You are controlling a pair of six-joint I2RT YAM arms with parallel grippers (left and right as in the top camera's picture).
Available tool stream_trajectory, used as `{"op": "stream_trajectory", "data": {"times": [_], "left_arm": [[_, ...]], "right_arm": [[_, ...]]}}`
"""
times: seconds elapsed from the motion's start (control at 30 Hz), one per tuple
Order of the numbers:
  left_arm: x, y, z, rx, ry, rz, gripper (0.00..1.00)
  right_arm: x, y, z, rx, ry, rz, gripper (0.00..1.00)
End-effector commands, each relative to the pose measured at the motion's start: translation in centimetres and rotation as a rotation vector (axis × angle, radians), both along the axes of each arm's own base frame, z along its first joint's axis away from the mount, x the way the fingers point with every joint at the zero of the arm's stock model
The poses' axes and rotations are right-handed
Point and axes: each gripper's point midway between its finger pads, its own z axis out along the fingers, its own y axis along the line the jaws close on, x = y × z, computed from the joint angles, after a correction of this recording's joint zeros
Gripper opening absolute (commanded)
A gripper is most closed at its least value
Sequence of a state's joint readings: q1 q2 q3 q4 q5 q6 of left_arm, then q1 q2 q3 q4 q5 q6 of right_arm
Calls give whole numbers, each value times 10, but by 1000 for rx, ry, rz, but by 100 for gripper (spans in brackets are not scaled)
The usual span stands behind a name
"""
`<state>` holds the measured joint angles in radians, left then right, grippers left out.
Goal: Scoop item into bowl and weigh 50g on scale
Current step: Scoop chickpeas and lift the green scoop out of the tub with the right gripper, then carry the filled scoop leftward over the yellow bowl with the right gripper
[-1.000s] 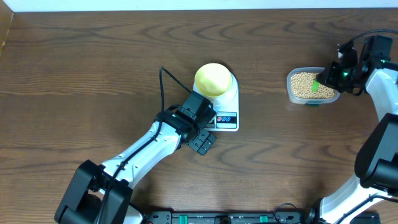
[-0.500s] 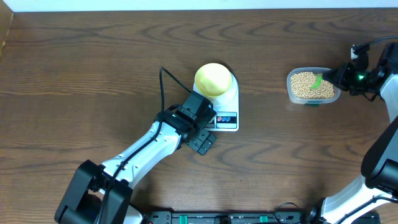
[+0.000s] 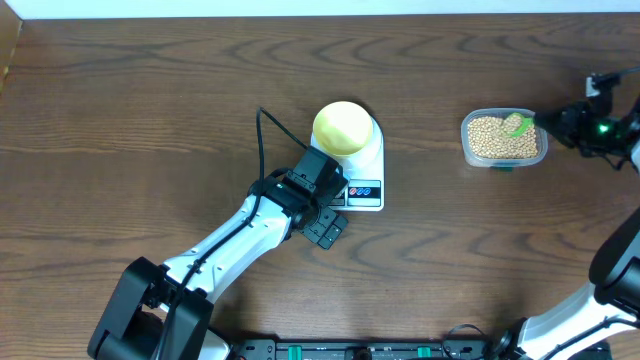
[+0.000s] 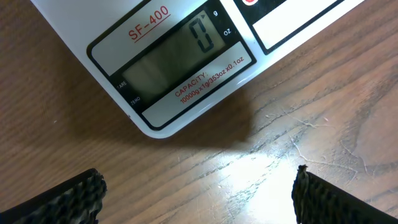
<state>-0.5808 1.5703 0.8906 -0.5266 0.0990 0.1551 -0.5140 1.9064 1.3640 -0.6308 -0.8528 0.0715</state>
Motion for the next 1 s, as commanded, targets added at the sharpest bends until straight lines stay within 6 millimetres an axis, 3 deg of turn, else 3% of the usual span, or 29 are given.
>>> {"op": "stream_trajectory", "data": {"times": [0.0, 0.17, 0.33, 0.97], "left_arm": [[-2, 1, -3, 10, 8, -8, 98], [-2, 1, -3, 10, 8, -8, 98], [-2, 1, -3, 10, 8, -8, 98], [-2, 1, -3, 10, 8, -8, 98]], "right_arm": [[-3, -5, 7, 59, -15, -18, 1], [-4, -6, 22, 139, -77, -4, 1], [-4, -7, 24, 153, -79, -10, 1], [-5, 13, 46, 287, -140, 57, 1]]}}
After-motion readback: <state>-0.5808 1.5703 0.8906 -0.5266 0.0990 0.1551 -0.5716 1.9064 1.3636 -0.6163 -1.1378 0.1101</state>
